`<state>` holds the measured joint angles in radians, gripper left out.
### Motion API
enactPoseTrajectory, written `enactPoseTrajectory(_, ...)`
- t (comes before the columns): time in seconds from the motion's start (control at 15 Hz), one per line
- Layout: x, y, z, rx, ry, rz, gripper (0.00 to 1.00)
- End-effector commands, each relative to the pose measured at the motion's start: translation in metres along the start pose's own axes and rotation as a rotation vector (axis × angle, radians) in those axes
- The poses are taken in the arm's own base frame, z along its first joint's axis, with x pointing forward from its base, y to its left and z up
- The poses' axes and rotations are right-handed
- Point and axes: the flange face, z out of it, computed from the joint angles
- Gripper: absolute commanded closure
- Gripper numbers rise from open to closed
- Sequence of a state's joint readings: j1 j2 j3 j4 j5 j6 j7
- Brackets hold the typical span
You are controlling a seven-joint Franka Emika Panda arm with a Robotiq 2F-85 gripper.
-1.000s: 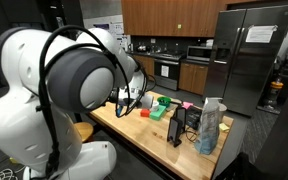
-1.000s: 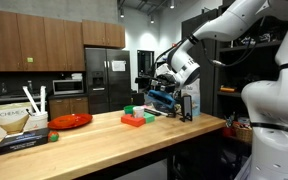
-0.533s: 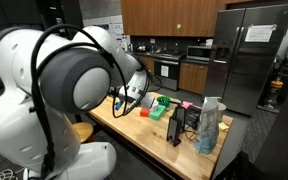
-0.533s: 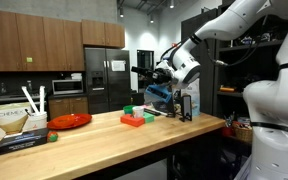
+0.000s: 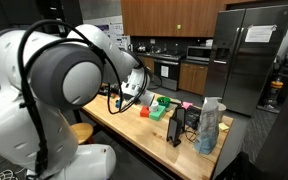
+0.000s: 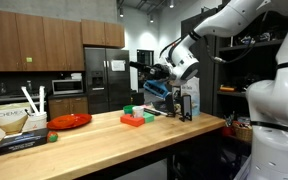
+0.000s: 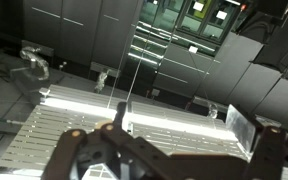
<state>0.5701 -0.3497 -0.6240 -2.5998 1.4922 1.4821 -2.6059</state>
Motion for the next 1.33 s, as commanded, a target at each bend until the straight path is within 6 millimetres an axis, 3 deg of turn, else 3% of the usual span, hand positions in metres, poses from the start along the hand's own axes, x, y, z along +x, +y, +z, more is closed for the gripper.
enactPoseTrajectory(0.0, 0.062, 0.012, -0.003, 0.044, 0.015, -0.160, 0.00)
enactPoseTrajectory(0.27, 0.110, 0.012, -0.009, 0.148, 0.020, -0.298, 0.00)
enactPoseTrajectory(0.4, 0.117, 0.011, -0.013, 0.212, 0.029, -0.352, 0.00)
enactPoseTrajectory(0.53, 0.111, 0.007, -0.017, 0.297, 0.017, -0.402, 0.00)
enactPoseTrajectory(0.8, 0.068, 0.011, -0.011, 0.468, -0.020, -0.506, 0.00)
enactPoseTrajectory(0.87, 0.076, 0.006, -0.016, 0.427, -0.043, -0.439, 0.00)
enactPoseTrajectory(1.0, 0.068, 0.006, -0.012, 0.433, -0.011, -0.430, 0.00)
enactPoseTrajectory(1.27, 0.073, 0.006, -0.017, 0.425, -0.032, -0.439, 0.00)
